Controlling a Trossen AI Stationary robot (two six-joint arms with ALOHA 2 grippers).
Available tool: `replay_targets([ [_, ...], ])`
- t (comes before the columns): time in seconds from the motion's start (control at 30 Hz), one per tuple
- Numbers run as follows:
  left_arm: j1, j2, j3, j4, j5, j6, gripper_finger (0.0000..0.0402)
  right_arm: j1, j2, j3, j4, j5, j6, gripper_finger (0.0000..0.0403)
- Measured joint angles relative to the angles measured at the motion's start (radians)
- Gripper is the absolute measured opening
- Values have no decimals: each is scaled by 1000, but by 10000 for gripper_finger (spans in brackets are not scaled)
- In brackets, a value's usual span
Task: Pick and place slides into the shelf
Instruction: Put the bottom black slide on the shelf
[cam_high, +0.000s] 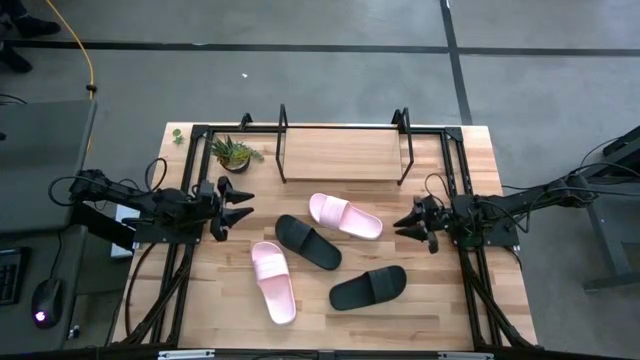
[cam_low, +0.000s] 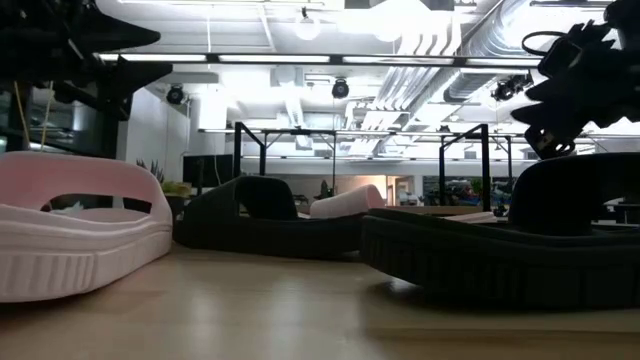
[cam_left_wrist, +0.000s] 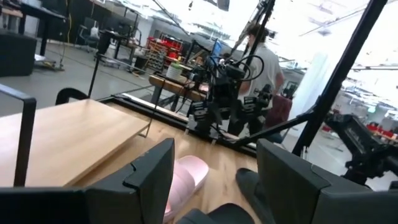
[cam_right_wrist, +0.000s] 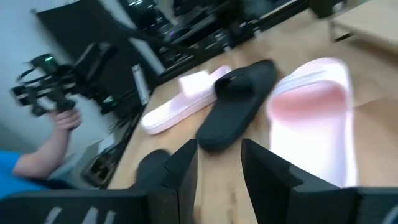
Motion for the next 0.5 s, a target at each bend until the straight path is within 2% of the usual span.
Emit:
replay_targets([
  [0.2,0,0,0,-53,50,-9,211,0,0,0,3,77,-53,115],
  [0.37,0,0,1,7,59,48,211,0,0,0,86,108,-103,115],
  [0.5,0,1,92,-95,87,75,211,-1,0,0,220,116,-147,115],
])
